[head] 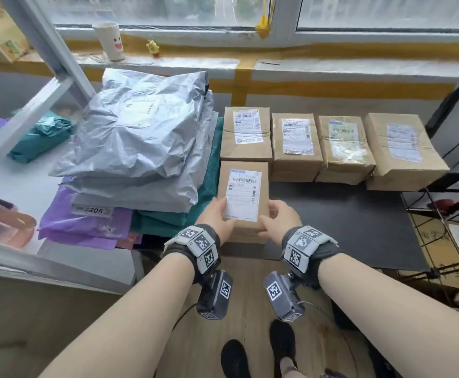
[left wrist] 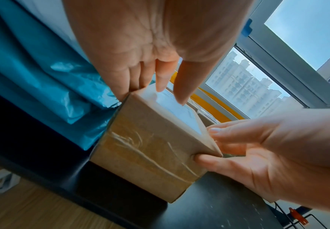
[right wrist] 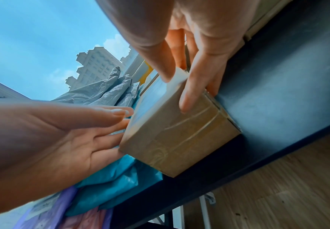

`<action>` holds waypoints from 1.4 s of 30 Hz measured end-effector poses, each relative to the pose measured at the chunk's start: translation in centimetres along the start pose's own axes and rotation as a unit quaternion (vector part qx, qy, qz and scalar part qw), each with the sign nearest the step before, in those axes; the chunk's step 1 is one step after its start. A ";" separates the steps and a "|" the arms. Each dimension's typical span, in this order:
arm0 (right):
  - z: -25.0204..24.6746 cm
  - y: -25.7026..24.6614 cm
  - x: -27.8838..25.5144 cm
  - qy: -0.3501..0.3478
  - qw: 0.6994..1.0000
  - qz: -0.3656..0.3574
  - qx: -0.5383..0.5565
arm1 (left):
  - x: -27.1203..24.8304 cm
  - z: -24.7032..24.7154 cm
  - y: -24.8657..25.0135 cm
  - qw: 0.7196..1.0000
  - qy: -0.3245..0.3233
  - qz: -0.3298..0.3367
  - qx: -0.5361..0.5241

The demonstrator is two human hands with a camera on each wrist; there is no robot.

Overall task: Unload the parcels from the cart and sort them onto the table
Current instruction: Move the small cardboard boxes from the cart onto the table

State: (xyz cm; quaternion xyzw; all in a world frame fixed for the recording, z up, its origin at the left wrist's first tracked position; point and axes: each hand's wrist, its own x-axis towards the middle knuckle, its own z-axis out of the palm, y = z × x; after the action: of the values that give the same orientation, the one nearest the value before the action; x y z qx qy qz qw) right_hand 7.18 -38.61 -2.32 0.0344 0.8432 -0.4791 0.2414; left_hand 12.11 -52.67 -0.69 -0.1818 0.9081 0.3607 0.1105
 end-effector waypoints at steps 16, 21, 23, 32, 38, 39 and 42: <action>-0.6 1.4 0.9 -0.013 0.998 -0.064 0.009 | 0.8 2.1 -0.2 0.959 -0.004 0.036 0.280; -0.7 1.6 1.2 -0.024 0.997 -0.071 0.002 | 1.1 2.2 0.0 0.955 -0.005 0.026 0.295; -0.7 1.8 1.3 -0.025 0.997 -0.071 -0.002 | 1.1 2.2 0.3 0.954 -0.007 0.021 0.298; -1.6 1.6 0.9 -0.024 0.994 -0.059 -0.090 | 0.5 1.5 1.1 0.952 -0.010 0.009 0.307; -4.9 4.1 -1.4 0.073 0.993 -0.069 -0.068 | 0.4 1.0 3.9 0.944 0.017 0.081 0.320; -5.4 4.7 -2.0 0.087 0.992 -0.062 -0.069 | 0.4 1.4 4.6 0.945 0.017 0.103 0.309; -7.2 6.8 -4.2 0.115 0.989 -0.039 -0.084 | -0.4 3.3 7.0 0.949 -0.009 0.143 0.280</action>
State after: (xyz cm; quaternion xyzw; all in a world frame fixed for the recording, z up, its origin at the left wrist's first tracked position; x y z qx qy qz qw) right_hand 10.11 -28.27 -2.79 0.0359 0.9033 -0.4084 0.1261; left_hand 9.83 -45.59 1.42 -0.0087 0.9879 0.1058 0.1127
